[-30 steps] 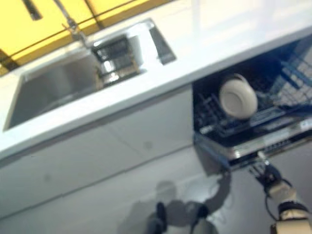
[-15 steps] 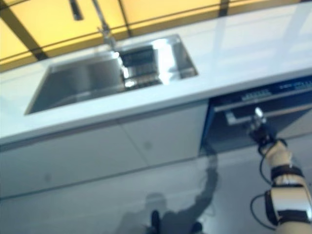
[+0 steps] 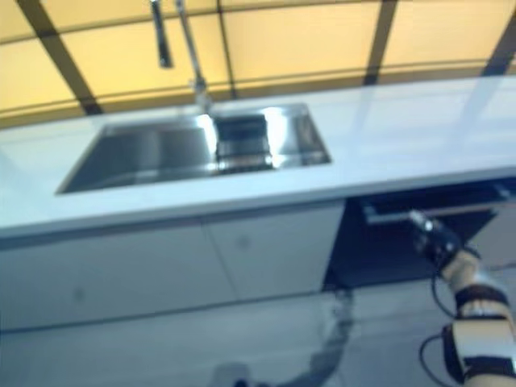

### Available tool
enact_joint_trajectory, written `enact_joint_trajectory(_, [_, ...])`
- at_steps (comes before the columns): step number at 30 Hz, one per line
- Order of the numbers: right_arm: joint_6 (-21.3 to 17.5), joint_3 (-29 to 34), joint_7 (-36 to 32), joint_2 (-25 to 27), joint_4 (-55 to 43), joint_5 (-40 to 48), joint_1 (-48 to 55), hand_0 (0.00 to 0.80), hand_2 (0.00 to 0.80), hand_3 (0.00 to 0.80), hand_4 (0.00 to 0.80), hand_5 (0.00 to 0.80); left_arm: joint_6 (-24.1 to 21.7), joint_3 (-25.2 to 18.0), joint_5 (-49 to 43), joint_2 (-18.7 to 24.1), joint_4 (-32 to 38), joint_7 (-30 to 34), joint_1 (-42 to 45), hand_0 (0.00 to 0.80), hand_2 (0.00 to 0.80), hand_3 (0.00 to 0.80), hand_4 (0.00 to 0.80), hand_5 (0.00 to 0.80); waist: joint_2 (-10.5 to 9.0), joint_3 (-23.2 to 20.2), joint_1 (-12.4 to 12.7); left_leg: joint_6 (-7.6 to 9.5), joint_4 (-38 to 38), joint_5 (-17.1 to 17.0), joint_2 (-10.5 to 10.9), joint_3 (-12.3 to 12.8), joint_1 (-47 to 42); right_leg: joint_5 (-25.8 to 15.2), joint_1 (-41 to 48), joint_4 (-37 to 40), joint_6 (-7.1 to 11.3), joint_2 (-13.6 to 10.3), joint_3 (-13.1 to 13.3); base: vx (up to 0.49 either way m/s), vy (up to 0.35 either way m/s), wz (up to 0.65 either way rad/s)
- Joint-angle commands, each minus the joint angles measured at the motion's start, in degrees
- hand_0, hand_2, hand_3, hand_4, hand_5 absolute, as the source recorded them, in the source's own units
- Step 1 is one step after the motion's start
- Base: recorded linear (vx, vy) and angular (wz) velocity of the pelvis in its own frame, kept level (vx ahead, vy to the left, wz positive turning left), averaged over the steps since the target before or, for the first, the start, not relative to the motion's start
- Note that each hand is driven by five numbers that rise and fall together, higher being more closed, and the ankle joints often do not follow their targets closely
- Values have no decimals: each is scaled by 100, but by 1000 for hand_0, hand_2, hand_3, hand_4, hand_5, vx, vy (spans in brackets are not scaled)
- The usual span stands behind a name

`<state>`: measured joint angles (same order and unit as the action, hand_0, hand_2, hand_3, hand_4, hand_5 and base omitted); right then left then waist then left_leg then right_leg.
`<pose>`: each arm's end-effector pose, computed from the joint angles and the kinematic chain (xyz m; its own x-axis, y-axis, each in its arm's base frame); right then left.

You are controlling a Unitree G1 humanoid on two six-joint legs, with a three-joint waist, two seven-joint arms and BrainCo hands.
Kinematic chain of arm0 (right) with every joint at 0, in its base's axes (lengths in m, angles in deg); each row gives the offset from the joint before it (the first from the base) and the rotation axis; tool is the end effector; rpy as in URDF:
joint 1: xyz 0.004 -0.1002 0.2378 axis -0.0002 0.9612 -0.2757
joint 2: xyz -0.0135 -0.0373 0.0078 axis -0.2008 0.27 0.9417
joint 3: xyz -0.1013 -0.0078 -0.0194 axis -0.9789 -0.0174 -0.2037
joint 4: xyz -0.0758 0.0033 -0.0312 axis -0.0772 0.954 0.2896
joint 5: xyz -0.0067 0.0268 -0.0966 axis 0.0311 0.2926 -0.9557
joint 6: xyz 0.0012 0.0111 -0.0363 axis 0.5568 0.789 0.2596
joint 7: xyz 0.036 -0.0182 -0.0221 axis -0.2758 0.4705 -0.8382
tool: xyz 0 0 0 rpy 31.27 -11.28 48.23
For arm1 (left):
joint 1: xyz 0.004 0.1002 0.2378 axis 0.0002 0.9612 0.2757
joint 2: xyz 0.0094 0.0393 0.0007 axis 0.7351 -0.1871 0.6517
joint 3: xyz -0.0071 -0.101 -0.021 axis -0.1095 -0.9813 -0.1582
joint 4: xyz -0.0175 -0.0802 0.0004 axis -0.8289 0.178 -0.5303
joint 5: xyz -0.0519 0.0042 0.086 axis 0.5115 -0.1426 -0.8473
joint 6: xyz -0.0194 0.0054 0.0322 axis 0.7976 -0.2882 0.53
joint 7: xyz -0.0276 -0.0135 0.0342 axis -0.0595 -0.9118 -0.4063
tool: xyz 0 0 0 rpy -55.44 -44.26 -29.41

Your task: Take plates into dishwasher

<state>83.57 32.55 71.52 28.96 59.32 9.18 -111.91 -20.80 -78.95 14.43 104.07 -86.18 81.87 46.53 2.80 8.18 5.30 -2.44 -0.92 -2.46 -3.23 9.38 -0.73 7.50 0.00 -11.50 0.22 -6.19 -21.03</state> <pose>0.2444 -0.3583 0.0581 0.7829 -0.2782 -0.5565 0.4605 0.8606 0.2174 0.0327 0.2747 -0.1065 0.1595 0.2105 -0.9645 -0.2921 0.9433 0.1576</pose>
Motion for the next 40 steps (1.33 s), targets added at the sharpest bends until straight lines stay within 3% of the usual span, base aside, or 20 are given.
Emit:
enact_joint_trajectory(1, [-170,39,-5,-274,192,-232,80,0,0,0,0,0,-71,144,-89,94,-276,-18,-253,0,0,0,0,0,-291,-92,-51,69,-56,543,159,163,-358,-450,724,1270,154,189,331,-32,122,-7])
enact_joint_trajectory(5, [-255,67,27,-717,204,-344,717,0,0,0,0,0,-15,169,-67,91,-318,26,-347,0,0,0,0,0,-320,-258,-141,100,210,500,173,199,-520,-574,810,1486,210,223,399,-29,114,-3])
enact_joint_trajectory(11, [-720,35,-209,-1372,394,-908,1657,0,0,0,0,0,57,307,-210,-49,-424,-76,-534,0,0,0,0,0,-332,-554,-236,147,592,451,219,256,-710,-692,843,1650,318,256,425,-45,132,-5])
enact_joint_trajectory(13, [-751,-8,-253,-1546,369,-633,1830,0,0,0,0,0,180,369,-254,-99,-434,-144,-582,0,0,0,0,0,-328,-610,-250,149,592,469,236,238,-678,-708,823,1650,348,251,394,-42,113,1])
enact_joint_trajectory(16, [-913,-39,-272,-2061,403,-897,2244,0,0,0,0,0,440,388,-232,-300,-561,-237,-658,0,0,0,0,0,-328,-708,-298,149,592,505,260,216,-658,-736,758,1650,408,232,392,-26,89,11])
enact_joint_trajectory(22, [-1030,-128,-178,-2921,665,-513,2825,0,0,0,0,0,572,543,-716,-723,-760,-304,-704,0,0,0,0,0,-366,-820,-339,181,592,538,281,187,-637,-727,760,1650,438,217,320,5,30,5])
enact_joint_trajectory(26, [-959,-224,-73,-3128,765,-560,2950,0,0,0,0,0,605,657,-722,-899,-774,-301,-684,0,0,0,0,0,-351,-839,-338,207,592,563,298,171,-622,-712,751,1650,462,199,280,0,0,0])
enact_joint_trajectory(30, [-931,-462,2,-3241,779,-1163,2964,0,0,0,0,0,593,758,-708,-1023,-728,-400,-639,0,0,0,0,0,-354,-829,-306,239,592,580,326,126,-613,-711,749,1650,491,178,219,0,0,0])
enact_joint_trajectory(40, [-799,-739,44,-3246,803,-1519,2925,0,0,0,0,0,522,786,-715,-940,-638,-510,-632,0,0,0,0,0,-401,-770,-233,285,592,606,350,79,-614,-707,767,1650,517,176,182,0,0,0])
